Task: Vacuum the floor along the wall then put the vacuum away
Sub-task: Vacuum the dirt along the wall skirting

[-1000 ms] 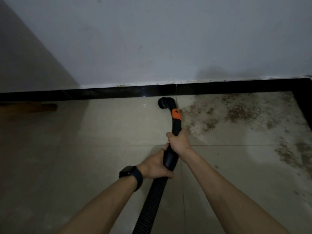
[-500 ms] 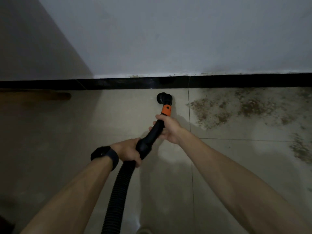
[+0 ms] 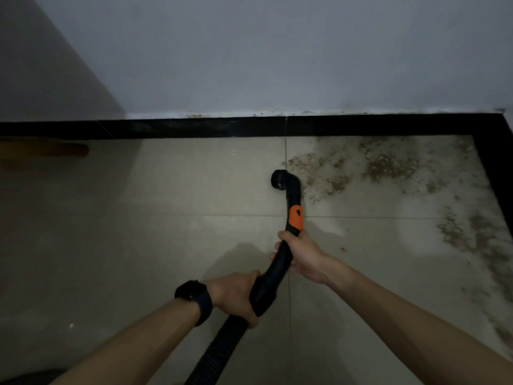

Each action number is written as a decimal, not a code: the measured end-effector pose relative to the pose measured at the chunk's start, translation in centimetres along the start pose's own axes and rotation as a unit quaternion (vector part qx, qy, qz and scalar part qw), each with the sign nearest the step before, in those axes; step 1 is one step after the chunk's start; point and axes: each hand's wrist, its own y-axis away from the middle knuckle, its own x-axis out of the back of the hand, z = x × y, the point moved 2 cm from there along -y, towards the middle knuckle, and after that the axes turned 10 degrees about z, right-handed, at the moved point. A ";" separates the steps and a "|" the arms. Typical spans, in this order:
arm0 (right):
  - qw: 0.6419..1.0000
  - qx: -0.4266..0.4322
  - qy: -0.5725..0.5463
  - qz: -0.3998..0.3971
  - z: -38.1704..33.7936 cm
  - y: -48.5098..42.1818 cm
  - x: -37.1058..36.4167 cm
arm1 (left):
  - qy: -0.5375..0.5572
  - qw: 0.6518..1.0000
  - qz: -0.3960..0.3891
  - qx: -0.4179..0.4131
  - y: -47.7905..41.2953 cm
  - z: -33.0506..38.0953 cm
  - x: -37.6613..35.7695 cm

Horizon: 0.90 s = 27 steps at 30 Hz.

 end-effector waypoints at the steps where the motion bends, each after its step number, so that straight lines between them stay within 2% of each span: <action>1: 1.000 0.003 0.000 0.006 0.3 0.0 -0.1 | 0.000 1.000 -0.010 -0.001 -0.1 0.0 -0.1; 3: 1.000 0.019 -0.005 0.020 -0.3 -0.3 -0.7 | 0.015 1.000 -0.010 -0.004 -0.5 -0.3 0.6; 7: 0.997 0.059 -0.011 0.042 -2.8 -1.4 -2.1 | 0.078 0.996 0.037 0.020 -0.7 -0.8 2.3; 12: 0.993 0.098 0.024 0.065 -5.2 -1.8 -2.0 | 0.219 0.955 0.199 0.001 -0.4 1.5 1.7; 15: 0.991 0.097 -0.020 0.086 -6.4 -2.3 -1.4 | 0.189 0.945 0.267 -0.021 -1.2 2.9 2.4; 21: 0.984 0.042 -0.164 0.063 -7.0 -1.5 3.0 | 0.136 0.967 0.207 -0.054 -1.7 4.0 6.2; 27: 0.988 0.076 -0.112 0.067 -7.7 -1.6 4.6 | 0.143 0.969 0.191 -0.069 -1.2 5.6 5.1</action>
